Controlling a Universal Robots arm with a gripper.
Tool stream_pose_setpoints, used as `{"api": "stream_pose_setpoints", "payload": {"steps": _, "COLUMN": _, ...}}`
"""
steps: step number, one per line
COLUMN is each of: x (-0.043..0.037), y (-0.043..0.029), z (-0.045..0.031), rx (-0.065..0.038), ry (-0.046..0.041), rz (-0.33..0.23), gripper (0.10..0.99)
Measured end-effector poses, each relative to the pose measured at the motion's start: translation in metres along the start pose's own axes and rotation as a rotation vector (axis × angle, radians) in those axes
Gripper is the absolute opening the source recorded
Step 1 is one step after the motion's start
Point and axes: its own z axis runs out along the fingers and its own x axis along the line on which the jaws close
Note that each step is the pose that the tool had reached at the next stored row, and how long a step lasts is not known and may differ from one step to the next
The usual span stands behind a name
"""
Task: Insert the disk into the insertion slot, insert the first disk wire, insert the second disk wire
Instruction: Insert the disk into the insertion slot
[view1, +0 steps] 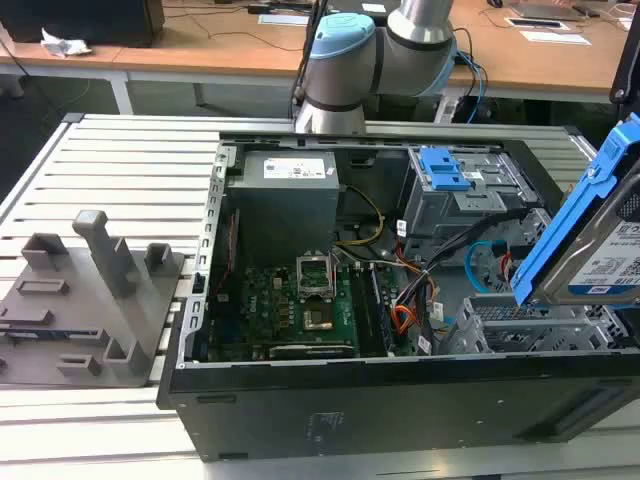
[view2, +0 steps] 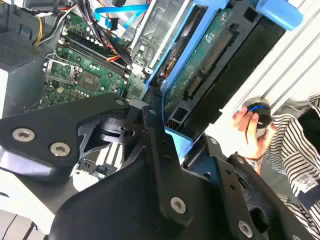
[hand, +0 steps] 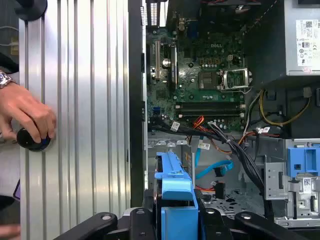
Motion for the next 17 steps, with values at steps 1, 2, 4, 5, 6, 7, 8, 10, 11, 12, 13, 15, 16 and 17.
{"api": "stream_pose_setpoints", "payload": {"steps": 1, "x": 0.0000, "y": 0.0000, "z": 0.0009, "rx": 0.000, "ry": 0.0001, "rz": 0.000, "gripper": 0.365}}
{"api": "stream_pose_setpoints", "payload": {"steps": 2, "x": 0.0000, "y": -0.0001, "z": 0.0021, "rx": 0.000, "ry": 0.0000, "rz": 0.000, "gripper": 0.365}}
{"api": "stream_pose_setpoints", "payload": {"steps": 4, "x": 0.0000, "y": -0.0002, "z": 0.0053, "rx": 0.000, "ry": 0.0000, "rz": 0.000, "gripper": 0.365}}
{"api": "stream_pose_setpoints", "payload": {"steps": 5, "x": 0.0000, "y": -0.0003, "z": 0.0075, "rx": 0.000, "ry": 0.0000, "rz": 0.000, "gripper": 0.365}}
{"api": "stream_pose_setpoints", "payload": {"steps": 6, "x": 0.0000, "y": -0.0004, "z": 0.0093, "rx": 0.000, "ry": 0.0001, "rz": 0.000, "gripper": 0.365}}
{"api": "stream_pose_setpoints", "payload": {"steps": 7, "x": 0.0000, "y": -0.0004, "z": 0.0103, "rx": 0.000, "ry": 0.0000, "rz": 0.000, "gripper": 0.365}}
{"api": "stream_pose_setpoints", "payload": {"steps": 8, "x": 0.0000, "y": -0.0005, "z": 0.0125, "rx": 0.000, "ry": 0.0001, "rz": 0.000, "gripper": 0.365}}
{"api": "stream_pose_setpoints", "payload": {"steps": 10, "x": 0.0000, "y": -0.0006, "z": 0.0157, "rx": 0.000, "ry": 0.0001, "rz": 0.000, "gripper": 0.365}}
{"api": "stream_pose_setpoints", "payload": {"steps": 11, "x": -0.0001, "y": -0.0007, "z": 0.0187, "rx": 0.000, "ry": 0.0000, "rz": 0.000, "gripper": 0.365}}
{"api": "stream_pose_setpoints", "payload": {"steps": 12, "x": -0.0001, "y": -0.0008, "z": 0.0205, "rx": 0.000, "ry": 0.0001, "rz": 0.000, "gripper": 0.365}}
{"api": "stream_pose_setpoints", "payload": {"steps": 13, "x": -0.0001, "y": -0.0008, "z": 0.0213, "rx": 0.000, "ry": 0.0001, "rz": 0.000, "gripper": 0.365}}
{"api": "stream_pose_setpoints", "payload": {"steps": 15, "x": -0.0001, "y": -0.0009, "z": 0.0229, "rx": 0.000, "ry": 0.0000, "rz": 0.000, "gripper": 0.365}}
{"api": "stream_pose_setpoints", "payload": {"steps": 16, "x": -0.0001, "y": -0.0009, "z": 0.0237, "rx": 0.000, "ry": 0.0000, "rz": 0.000, "gripper": 0.365}}
{"api": "stream_pose_setpoints", "payload": {"steps": 17, "x": -0.0001, "y": -0.0009, "z": 0.0243, "rx": 0.000, "ry": 0.0000, "rz": 0.000, "gripper": 0.365}}
